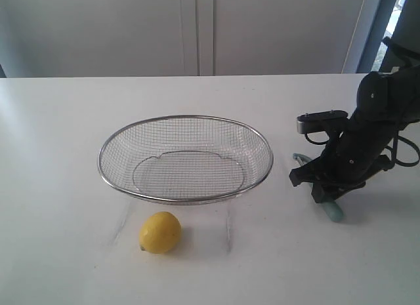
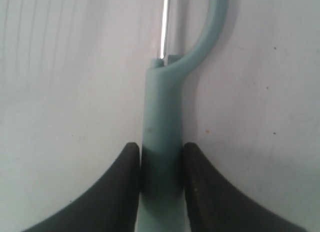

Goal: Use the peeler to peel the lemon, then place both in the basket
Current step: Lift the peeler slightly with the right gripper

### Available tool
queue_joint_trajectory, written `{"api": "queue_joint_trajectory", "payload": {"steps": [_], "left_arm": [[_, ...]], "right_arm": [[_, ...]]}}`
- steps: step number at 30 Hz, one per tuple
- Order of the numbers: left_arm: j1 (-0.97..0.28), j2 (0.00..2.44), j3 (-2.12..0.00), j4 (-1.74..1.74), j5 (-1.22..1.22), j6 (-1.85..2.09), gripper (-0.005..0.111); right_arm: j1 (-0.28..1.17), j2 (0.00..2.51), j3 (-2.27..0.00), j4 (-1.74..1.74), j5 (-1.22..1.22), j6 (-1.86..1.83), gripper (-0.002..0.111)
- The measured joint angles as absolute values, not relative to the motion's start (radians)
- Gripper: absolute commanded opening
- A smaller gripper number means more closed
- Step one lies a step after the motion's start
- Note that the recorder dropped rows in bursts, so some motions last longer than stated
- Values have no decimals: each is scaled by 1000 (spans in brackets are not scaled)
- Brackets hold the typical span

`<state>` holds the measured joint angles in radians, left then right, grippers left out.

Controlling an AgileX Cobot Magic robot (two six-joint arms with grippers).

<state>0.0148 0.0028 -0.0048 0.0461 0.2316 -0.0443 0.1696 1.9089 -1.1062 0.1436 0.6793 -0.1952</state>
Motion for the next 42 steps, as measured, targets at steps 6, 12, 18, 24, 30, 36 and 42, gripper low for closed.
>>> {"api": "queue_joint_trajectory", "payload": {"steps": [6, 12, 18, 24, 30, 36, 42], "left_arm": [[15, 3, -5, 46, 232, -44, 1], [15, 3, -5, 46, 232, -44, 1], [15, 3, -5, 46, 232, -44, 1], [15, 3, -5, 46, 232, -44, 1], [15, 3, -5, 46, 232, -44, 1], [15, 3, -5, 46, 232, -44, 1], [15, 3, -5, 46, 232, -44, 1]], "right_arm": [[170, 1907, -1112, 144, 699, -195, 0], [170, 1833, -1132, 141, 724, -185, 0], [170, 1748, -1134, 139, 742, -184, 0], [170, 1681, -1134, 139, 767, -184, 0], [170, 1625, -1134, 139, 798, -184, 0], [170, 1551, -1093, 150, 804, -184, 0], [170, 1473, -1052, 179, 810, -182, 0]]}}
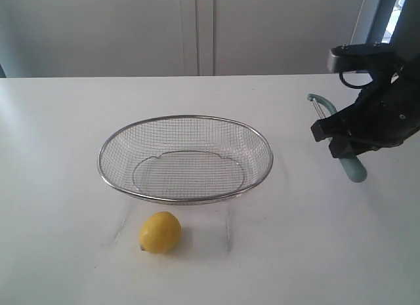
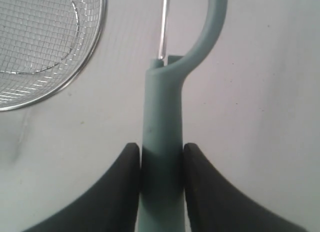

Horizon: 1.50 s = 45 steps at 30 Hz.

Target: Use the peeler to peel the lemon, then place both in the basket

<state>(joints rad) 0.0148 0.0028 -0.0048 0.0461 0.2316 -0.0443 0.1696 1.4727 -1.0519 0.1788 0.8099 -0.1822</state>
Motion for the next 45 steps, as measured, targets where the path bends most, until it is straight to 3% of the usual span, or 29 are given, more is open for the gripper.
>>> {"api": "queue_joint_trajectory", "payload": {"steps": [25, 33, 45], "left_arm": [[15, 3, -5, 46, 224, -44, 1], [15, 3, -5, 46, -20, -44, 1], [15, 3, -5, 46, -112, -44, 1]], "right_arm": [[248, 1363, -1025, 181, 832, -182, 0], [248, 1363, -1025, 181, 832, -182, 0], [248, 1363, -1025, 179, 832, -184, 0]]}}
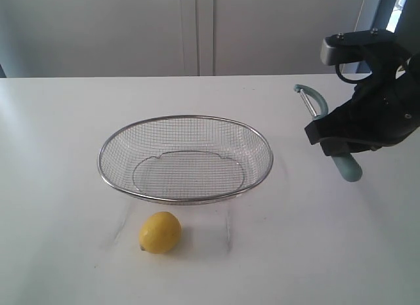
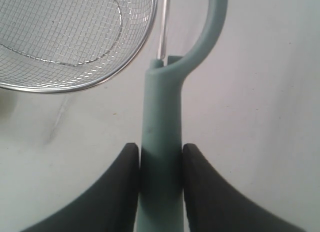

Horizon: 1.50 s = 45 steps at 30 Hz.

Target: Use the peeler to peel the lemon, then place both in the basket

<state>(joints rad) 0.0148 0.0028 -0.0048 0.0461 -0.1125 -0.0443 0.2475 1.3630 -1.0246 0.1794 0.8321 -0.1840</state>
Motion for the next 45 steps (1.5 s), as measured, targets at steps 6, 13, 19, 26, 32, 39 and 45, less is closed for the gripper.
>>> {"api": "queue_joint_trajectory", "payload": {"steps": [6, 13, 19, 26, 32, 39, 45], "left_arm": [[15, 3, -5, 46, -117, -44, 1], [15, 3, -5, 46, -163, -44, 1], [15, 3, -5, 46, -197, -46, 0], [15, 3, -18, 46, -185, -46, 0], [15, 3, -147, 46, -44, -44, 0], [15, 40, -281, 46, 101, -44, 0], [15, 104, -399, 46, 224, -44, 0]], "right_arm": [[248, 1363, -1025, 179, 832, -184, 0], [248, 1363, -1025, 179, 832, -184, 0], [248, 1363, -1025, 179, 832, -184, 0], [248, 1363, -1025, 179, 832, -184, 0], [248, 1363, -1025, 179, 832, -184, 0], [248, 1363, -1025, 179, 832, -184, 0], [248, 1363, -1025, 179, 832, -184, 0]]}}
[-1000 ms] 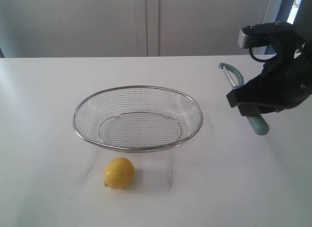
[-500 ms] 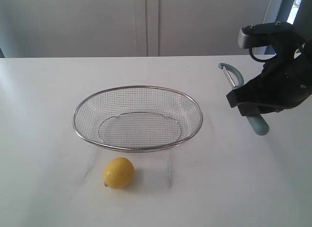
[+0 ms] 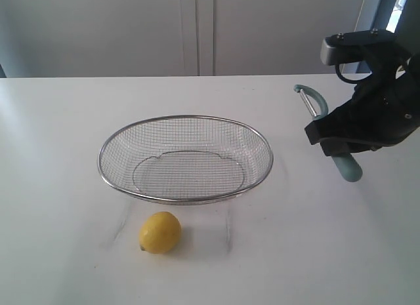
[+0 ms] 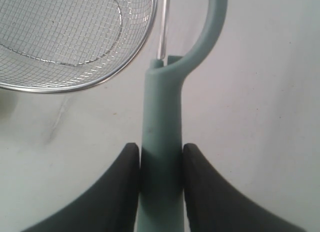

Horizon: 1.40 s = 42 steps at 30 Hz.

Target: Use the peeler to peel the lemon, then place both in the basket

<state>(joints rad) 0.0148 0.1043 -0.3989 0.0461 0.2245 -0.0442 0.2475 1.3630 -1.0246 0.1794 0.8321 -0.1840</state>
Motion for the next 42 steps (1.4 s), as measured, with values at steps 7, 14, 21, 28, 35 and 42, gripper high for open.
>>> {"api": "queue_joint_trajectory", "payload": {"steps": [7, 14, 21, 28, 35, 42], "left_arm": [[15, 171, -491, 46, 307, -44, 0], [15, 173, -498, 46, 309, -44, 0], [15, 173, -498, 46, 311, -44, 0], [15, 173, -498, 46, 365, -44, 0], [15, 185, -515, 46, 472, -46, 0], [15, 264, -586, 46, 598, -46, 0]], "right_arm": [[248, 1363, -1025, 179, 832, -184, 0], [248, 1363, -1025, 179, 832, -184, 0], [248, 1363, -1025, 179, 832, -184, 0], [248, 1363, -1025, 179, 832, -184, 0], [248, 1363, -1025, 179, 832, -184, 0], [248, 1363, -1025, 179, 832, -184, 0]]}}
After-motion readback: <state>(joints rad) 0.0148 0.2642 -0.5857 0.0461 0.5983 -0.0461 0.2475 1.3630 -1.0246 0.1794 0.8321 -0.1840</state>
